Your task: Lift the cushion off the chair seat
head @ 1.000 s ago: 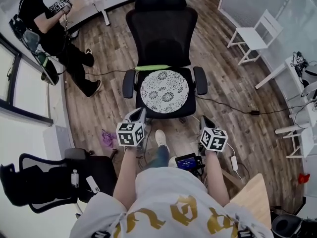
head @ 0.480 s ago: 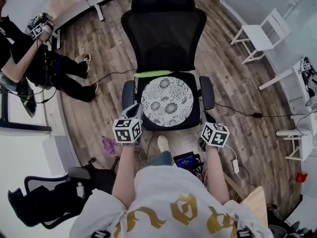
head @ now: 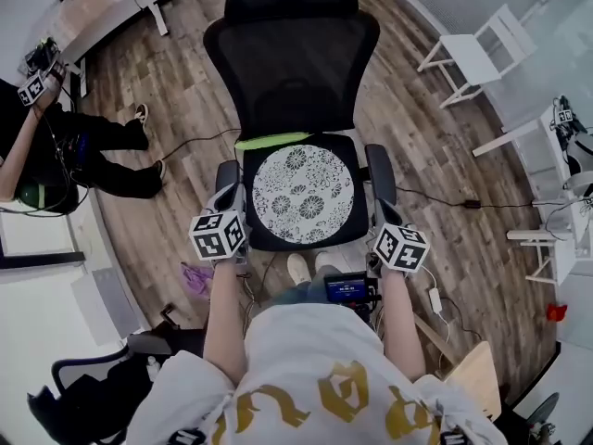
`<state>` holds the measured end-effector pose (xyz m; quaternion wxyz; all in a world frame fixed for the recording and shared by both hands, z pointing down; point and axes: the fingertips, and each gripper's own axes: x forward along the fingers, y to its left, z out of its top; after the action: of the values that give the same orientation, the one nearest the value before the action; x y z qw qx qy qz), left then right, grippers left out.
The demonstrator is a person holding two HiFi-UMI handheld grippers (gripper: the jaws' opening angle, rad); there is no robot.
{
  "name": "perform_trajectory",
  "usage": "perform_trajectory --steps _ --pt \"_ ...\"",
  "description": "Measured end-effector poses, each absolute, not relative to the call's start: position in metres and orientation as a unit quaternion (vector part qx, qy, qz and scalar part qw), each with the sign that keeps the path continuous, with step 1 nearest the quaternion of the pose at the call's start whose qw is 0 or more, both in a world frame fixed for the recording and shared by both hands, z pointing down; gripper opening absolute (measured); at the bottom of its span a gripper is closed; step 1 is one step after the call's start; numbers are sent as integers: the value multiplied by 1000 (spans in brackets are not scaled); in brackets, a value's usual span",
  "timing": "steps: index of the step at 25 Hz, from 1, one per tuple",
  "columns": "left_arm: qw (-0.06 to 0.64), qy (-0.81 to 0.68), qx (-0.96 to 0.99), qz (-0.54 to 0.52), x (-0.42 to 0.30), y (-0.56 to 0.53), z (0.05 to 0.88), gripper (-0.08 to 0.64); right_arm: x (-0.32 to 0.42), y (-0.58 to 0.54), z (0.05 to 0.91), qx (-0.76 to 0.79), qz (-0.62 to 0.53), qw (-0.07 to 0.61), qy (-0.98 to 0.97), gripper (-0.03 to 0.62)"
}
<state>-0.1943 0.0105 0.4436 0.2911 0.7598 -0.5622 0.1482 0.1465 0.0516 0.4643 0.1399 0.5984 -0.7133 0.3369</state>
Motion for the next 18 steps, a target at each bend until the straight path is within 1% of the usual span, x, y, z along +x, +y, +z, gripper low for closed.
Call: perform_trajectory --steps 2,6,13,18 --pt "293 -565 759 137 -195 4 441 11 150 48 460 606 332 135 -710 12" --pt "265 -562 773 132 -187 -3 430 11 152 39 455 613 318 130 -712 12" --pt "259 -558 774 148 -180 -16 429 11 147 24 457 610 291 163 -719 12" --pt "267 -562 768 153 -178 -25 436 11 140 17 467 591 284 172 -735 12"
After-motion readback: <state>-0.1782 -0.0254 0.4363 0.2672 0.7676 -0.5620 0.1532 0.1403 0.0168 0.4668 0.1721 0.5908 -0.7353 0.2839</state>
